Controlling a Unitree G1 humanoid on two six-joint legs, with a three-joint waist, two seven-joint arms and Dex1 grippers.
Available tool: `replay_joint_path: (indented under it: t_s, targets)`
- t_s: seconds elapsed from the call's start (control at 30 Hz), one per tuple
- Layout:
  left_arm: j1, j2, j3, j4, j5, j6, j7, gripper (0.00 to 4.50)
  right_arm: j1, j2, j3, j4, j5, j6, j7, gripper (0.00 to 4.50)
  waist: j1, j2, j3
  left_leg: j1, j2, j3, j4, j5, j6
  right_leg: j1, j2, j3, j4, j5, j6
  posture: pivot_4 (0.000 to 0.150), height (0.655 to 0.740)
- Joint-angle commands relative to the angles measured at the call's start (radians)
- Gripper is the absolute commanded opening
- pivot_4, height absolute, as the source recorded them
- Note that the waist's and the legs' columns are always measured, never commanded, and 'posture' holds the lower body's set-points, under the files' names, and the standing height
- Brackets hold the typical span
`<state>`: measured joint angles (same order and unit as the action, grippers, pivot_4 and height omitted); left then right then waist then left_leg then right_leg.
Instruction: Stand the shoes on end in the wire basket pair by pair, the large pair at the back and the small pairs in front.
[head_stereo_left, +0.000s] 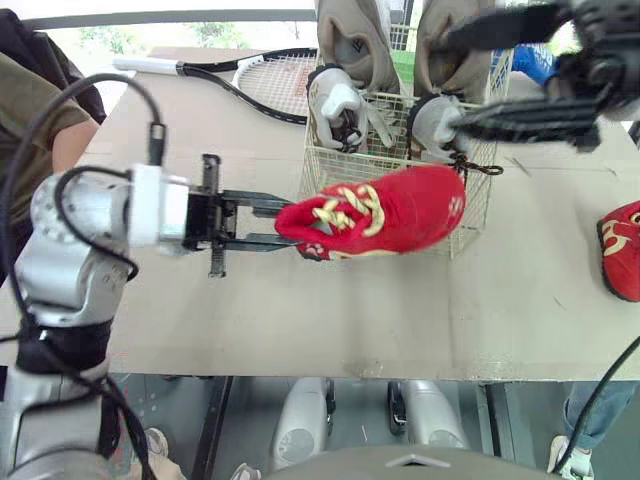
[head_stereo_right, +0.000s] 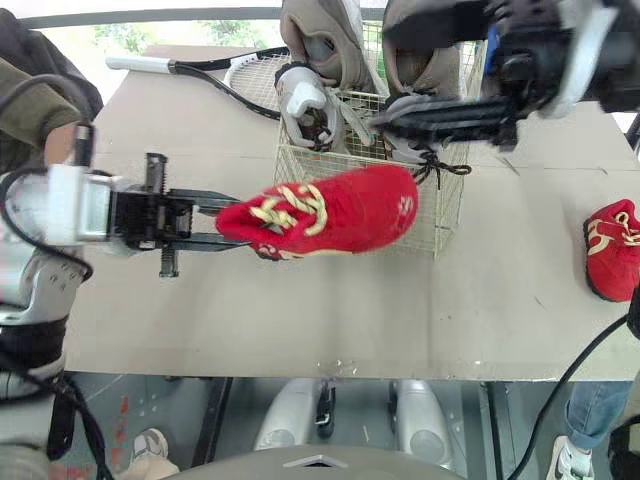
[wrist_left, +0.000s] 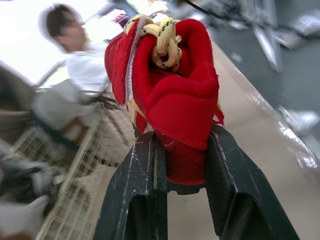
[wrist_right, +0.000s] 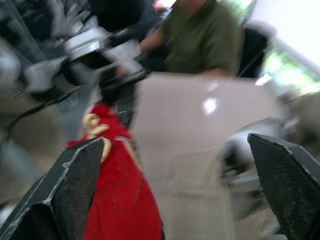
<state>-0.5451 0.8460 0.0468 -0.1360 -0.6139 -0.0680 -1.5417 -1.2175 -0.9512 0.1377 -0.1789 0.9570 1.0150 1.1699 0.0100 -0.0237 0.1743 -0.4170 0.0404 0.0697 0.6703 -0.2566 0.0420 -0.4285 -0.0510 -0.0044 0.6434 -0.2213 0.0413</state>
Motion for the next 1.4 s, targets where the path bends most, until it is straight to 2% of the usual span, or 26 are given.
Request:
replay_joint_path:
  t_s: [0.03, 0.23, 0.3, 0.43, 0.47, 0.57, 0.77, 0.87, 1.0, 1.1, 1.17, 1.27, 1.33, 1.4]
  targets:
    - [-0.079, -0.002, -0.053, 0.111, 0.055, -0.135, -0.071, 0.87, -0.058, -0.006, 0.106, -0.016, -0.05, 0.094, 0.077, 4.5, 0.0, 0.0, 0.0, 0.0, 0.0, 0.001, 0.0, 0.0, 0.0, -0.001, 0.0, 0.0, 0.0, 0.0, 0.0, 0.15, 0.74]
    - [-0.166, 0.014, -0.169, 0.23, 0.077, -0.316, -0.073, 0.87, -0.115, 0.145, 0.301, 0.039, -0.16, 0.207, 0.062, 4.5, -0.008, 0.0, 0.0, -0.012, 0.0, 0.001, 0.002, 0.0, 0.0, -0.012, 0.0, 0.002, 0.003, 0.001, 0.001, 0.15, 0.74]
    - [-0.177, 0.017, -0.191, 0.245, 0.079, -0.363, -0.073, 0.87, -0.131, 0.198, 0.334, 0.075, -0.194, 0.235, 0.044, 4.5, -0.014, 0.0, 0.0, -0.018, 0.0, 0.001, 0.006, 0.0, 0.0, -0.019, 0.0, 0.002, 0.008, 0.001, 0.001, 0.15, 0.74]
    - [-0.193, 0.022, -0.226, 0.261, 0.081, -0.452, -0.073, 0.87, -0.162, 0.265, 0.388, 0.119, -0.225, 0.267, 0.08, 4.5, -0.016, 0.0, 0.0, -0.019, 0.0, 0.001, 0.008, 0.0, 0.0, -0.02, 0.0, 0.001, 0.011, 0.001, 0.001, 0.15, 0.74]
    - [-0.196, 0.021, -0.23, 0.265, 0.087, -0.476, -0.073, 0.86, -0.168, 0.271, 0.407, 0.125, -0.236, 0.268, 0.095, 3.97, -0.019, 0.0, 0.0, -0.019, 0.0, 0.001, 0.01, 0.0, 0.0, -0.02, 0.0, 0.001, 0.012, 0.001, 0.001, 0.15, 0.74]
    - [-0.197, 0.02, -0.232, 0.278, 0.098, -0.517, -0.073, 0.86, -0.17, 0.26, 0.461, 0.127, -0.281, 0.246, 0.137, 2.85, -0.02, 0.0, 0.0, -0.019, 0.0, 0.0, 0.013, 0.0, 0.0, -0.019, 0.0, 0.001, 0.015, 0.001, 0.001, 0.15, 0.74]
    - [-0.189, -0.009, -0.178, 0.299, 0.114, -0.54, -0.063, 0.86, -0.147, 0.242, 0.498, 0.086, -0.327, 0.211, 0.193, 0.02, -0.021, 0.0, 0.0, -0.019, 0.0, 0.0, 0.015, 0.0, 0.0, -0.019, -0.001, 0.001, 0.017, 0.001, 0.001, 0.15, 0.74]
    - [-0.126, 0.034, -0.152, 0.237, 0.061, -0.383, -0.03, 2.06, -0.125, 0.233, 0.479, 0.07, -0.347, 0.169, 0.208, 0.0, -0.026, 0.0, 0.0, -0.019, 0.0, 0.0, 0.015, 0.0, 0.0, -0.019, 0.0, 0.001, 0.018, 0.0, 0.001, 0.15, 0.74]
    - [0.138, 0.145, 0.014, -0.039, -0.298, 0.178, 0.273, 3.86, 0.016, 0.195, 0.313, -0.012, -0.29, 0.055, 0.236, 0.0, -0.04, -0.001, 0.0, -0.018, 0.006, -0.005, 0.014, 0.0, 0.001, -0.02, -0.001, 0.002, 0.017, 0.0, 0.002, 0.15, 0.74]
    - [0.362, 0.154, 0.192, -0.18, -0.534, 0.407, 0.488, 3.86, 0.162, 0.261, 0.089, -0.062, -0.182, 0.007, 0.137, 0.0, -0.043, -0.001, 0.0, -0.018, 0.006, -0.007, 0.014, -0.001, 0.001, -0.019, -0.002, 0.0, 0.018, 0.0, 0.003, 0.15, 0.74]
    - [0.521, 0.115, 0.306, -0.278, -0.607, 0.47, 0.596, 3.86, 0.236, 0.35, -0.074, -0.09, -0.088, 0.008, 0.008, 0.0, -0.049, -0.001, 0.0, -0.016, 0.007, -0.008, 0.013, 0.0, 0.001, -0.016, -0.004, -0.001, 0.018, 0.0, 0.003, 0.15, 0.74]
    - [0.712, 0.022, 0.419, -0.415, -0.616, 0.489, 0.711, 3.86, 0.328, 0.521, -0.26, -0.15, 0.024, -0.045, -0.234, 0.0, -0.045, -0.002, -0.001, -0.014, 0.007, -0.009, 0.014, 0.001, -0.001, -0.015, -0.003, -0.002, 0.02, 0.0, 0.002, 0.15, 0.74]
    - [0.784, -0.031, 0.459, -0.488, -0.621, 0.49, 0.771, 3.86, 0.385, 0.657, -0.312, -0.188, -0.005, -0.177, -0.367, 0.0, -0.042, -0.002, -0.001, -0.011, 0.006, -0.01, 0.013, 0.001, -0.002, -0.011, -0.003, -0.002, 0.019, 0.0, 0.002, 0.15, 0.74]
    - [0.829, -0.089, 0.493, -0.532, -0.623, 0.473, 0.815, 3.86, 0.461, 0.724, -0.241, -0.233, -0.18, -0.354, -0.425, 0.0, -0.04, -0.002, -0.002, -0.008, 0.006, -0.01, 0.013, 0.001, -0.002, -0.009, -0.002, -0.002, 0.019, 0.0, 0.002, 0.15, 0.74]
